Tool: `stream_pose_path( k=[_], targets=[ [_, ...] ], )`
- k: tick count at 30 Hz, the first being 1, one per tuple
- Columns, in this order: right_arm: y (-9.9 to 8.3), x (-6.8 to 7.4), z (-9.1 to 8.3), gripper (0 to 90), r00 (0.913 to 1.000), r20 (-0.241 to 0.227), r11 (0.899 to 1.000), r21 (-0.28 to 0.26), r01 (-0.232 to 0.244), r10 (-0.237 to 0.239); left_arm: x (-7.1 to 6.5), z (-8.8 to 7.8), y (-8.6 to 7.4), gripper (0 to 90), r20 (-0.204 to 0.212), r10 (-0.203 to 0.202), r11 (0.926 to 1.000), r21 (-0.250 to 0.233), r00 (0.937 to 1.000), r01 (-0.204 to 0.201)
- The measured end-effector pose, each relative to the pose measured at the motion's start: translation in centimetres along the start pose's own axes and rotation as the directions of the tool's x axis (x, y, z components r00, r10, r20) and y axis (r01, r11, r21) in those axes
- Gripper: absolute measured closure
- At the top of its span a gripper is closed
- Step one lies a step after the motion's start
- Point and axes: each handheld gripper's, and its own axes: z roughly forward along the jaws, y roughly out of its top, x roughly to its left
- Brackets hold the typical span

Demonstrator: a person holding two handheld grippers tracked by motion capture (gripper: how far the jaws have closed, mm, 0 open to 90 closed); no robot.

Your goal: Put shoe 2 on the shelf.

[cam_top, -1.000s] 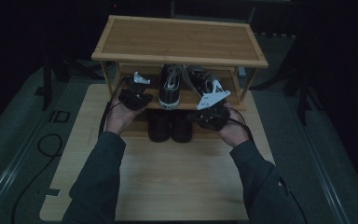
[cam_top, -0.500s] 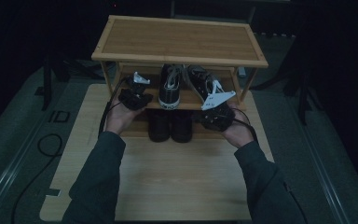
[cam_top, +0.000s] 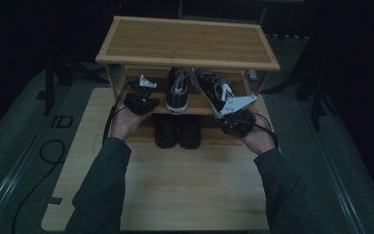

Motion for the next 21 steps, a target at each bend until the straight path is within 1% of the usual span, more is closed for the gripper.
stream_pose_path(
  k=[3, 12, 21],
  targets=[
    [-0.3, -0.1, -0.2, 90.0, 1.0, 0.003, 1.0, 0.002, -0.002, 0.002, 0.0, 0.0, 0.0, 90.0, 0.0, -0.001, 1.0, 0.0, 1.0, 0.001],
    [-2.0, -1.0, -1.1, 90.0, 0.9995, 0.018, 1.0, 0.016, -0.026, 0.026, 0.0, 0.0, 0.0, 90.0, 0.003, 0.0, 1.0, -0.001, 1.0, 0.0],
    [-3.1, -1.4, -1.9, 90.0, 0.9992, 0.02, 0.999, 0.018, -0.035, 0.035, 0.1, 0.0, -0.1, 90.0, 0.008, -0.004, 1.0, -0.005, 1.0, 0.004]
  ],
)
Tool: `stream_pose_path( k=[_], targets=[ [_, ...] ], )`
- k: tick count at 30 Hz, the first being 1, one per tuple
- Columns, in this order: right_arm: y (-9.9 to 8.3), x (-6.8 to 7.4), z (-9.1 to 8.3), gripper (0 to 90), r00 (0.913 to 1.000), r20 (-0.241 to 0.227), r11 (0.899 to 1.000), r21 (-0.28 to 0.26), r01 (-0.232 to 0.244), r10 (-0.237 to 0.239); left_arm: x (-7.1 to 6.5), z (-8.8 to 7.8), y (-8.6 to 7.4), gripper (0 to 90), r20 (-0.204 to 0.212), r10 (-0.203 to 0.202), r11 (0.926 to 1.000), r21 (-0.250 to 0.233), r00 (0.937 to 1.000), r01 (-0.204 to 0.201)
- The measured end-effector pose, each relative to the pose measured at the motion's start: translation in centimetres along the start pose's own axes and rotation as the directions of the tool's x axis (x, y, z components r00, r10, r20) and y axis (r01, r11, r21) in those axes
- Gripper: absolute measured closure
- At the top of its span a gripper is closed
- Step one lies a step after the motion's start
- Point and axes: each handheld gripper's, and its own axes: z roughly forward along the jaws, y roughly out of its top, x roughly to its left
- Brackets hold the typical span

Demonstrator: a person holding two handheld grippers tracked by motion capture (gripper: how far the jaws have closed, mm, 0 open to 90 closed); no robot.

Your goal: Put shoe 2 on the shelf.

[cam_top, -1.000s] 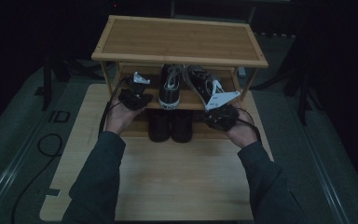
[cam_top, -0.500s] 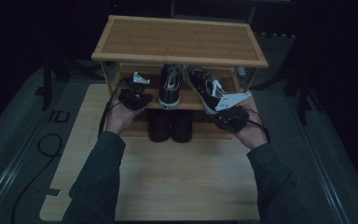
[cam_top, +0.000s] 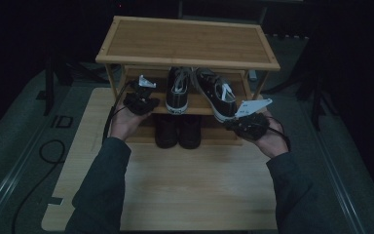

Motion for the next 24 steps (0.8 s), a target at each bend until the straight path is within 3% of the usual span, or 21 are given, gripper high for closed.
stream_pose_path(
  k=[10, 24],
  targets=[
    [-1.12, -0.69, -0.88, 90.0, 0.9995, 0.017, 1.0, 0.002, -0.026, 0.026, 0.04, 0.01, -0.04, 90.0, 0.003, -0.002, 1.0, -0.003, 1.0, 0.003],
    [-0.78, -0.66, -0.9, 90.0, 0.9998, 0.009, 1.0, -0.019, -0.019, 0.019, 0.23, 0.0, -0.31, 90.0, 0.014, -0.02, 0.9996, -0.022, 0.9997, 0.02]
  ],
)
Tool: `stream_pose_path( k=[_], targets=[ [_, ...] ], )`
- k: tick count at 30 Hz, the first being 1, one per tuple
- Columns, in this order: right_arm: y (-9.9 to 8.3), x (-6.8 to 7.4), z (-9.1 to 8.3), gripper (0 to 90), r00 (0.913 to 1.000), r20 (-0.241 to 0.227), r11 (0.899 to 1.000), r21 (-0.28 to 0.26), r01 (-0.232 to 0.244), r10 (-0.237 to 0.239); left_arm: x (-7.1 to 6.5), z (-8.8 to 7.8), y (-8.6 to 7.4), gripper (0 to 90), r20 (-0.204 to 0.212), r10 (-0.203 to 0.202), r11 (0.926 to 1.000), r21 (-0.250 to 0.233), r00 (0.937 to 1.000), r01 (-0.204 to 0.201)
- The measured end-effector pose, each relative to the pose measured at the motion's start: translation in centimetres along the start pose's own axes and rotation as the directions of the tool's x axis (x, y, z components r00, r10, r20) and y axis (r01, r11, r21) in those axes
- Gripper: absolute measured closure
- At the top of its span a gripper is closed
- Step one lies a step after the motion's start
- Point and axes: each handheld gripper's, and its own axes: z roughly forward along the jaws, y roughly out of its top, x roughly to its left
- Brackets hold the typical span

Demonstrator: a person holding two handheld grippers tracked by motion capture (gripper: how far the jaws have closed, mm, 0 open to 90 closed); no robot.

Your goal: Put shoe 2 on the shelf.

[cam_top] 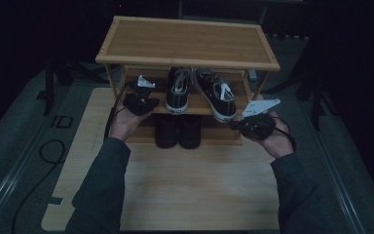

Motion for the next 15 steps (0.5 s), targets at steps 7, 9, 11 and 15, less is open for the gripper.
stream_pose_path(
  k=[7, 9, 11, 15],
  targets=[
    [0.6, 0.2, 0.0, 90.0, 1.0, -0.004, 1.0, -0.014, 0.004, -0.004, -0.1, 0.0, 0.2, 90.0, -0.003, 0.01, 0.9999, 0.014, 0.9999, -0.01],
    [0.8, 0.2, 0.2, 90.0, 0.9999, -0.007, 1.0, -0.018, 0.009, -0.009, -0.1, 0.0, 0.2, 90.0, -0.002, 0.007, 0.9999, 0.011, 1.0, -0.007],
    [1.0, 0.4, 0.4, 90.0, 0.9999, -0.011, 1.0, -0.018, 0.009, -0.009, -0.1, 0.0, 0.2, 90.0, -0.003, 0.008, 0.9999, 0.013, 1.0, -0.008],
    [1.2, 0.7, 0.8, 90.0, 0.9996, -0.023, 1.0, -0.022, 0.015, -0.016, -0.1, 0.0, 0.2, 90.0, -0.005, 0.009, 0.9999, 0.014, 0.9999, -0.009]
  ],
)
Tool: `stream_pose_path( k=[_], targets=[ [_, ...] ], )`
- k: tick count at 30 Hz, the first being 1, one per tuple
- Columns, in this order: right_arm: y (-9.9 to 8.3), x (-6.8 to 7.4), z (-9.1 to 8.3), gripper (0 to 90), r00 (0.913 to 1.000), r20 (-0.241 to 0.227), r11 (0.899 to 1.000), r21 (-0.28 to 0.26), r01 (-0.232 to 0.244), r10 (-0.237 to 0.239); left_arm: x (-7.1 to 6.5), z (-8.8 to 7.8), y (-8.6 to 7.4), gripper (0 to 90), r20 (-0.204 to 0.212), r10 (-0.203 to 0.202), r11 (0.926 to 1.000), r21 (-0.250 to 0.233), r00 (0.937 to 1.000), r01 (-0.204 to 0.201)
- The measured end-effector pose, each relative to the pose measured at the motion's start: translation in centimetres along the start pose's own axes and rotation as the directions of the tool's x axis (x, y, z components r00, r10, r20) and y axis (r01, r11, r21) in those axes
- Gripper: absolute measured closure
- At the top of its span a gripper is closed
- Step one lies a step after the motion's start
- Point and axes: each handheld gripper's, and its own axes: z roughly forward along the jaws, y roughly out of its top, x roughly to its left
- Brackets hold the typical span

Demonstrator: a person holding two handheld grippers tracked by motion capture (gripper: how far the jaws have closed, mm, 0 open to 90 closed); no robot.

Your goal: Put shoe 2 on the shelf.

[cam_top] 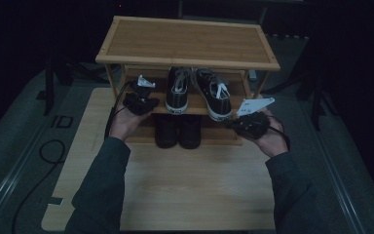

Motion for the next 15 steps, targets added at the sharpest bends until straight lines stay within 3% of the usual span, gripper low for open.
stream_pose_path(
  k=[5, 12, 14, 15],
  targets=[
    [0.3, 0.1, 0.3, 90.0, 0.9999, -0.013, 1.0, -0.014, -0.005, 0.004, 0.0, 0.0, 0.0, 90.0, -0.002, 0.002, 1.0, 0.0, 1.0, -0.002],
    [1.0, 0.0, 0.4, 90.0, 0.9999, -0.001, 1.0, -0.011, -0.013, 0.013, 0.0, 0.0, 0.0, 90.0, -0.002, 0.002, 1.0, -0.001, 1.0, -0.002],
    [1.1, 0.0, 0.9, 90.0, 0.9994, 0.027, 1.0, -0.001, -0.02, 0.02, 0.0, 0.0, 0.0, 90.0, -0.003, 0.002, 1.0, -0.001, 1.0, -0.002],
    [1.1, -0.1, 1.1, 90.0, 0.9996, 0.016, 1.0, -0.005, -0.025, 0.025, 0.0, 0.0, 0.0, 90.0, -0.001, 0.002, 1.0, -0.001, 1.0, -0.002]
  ],
)
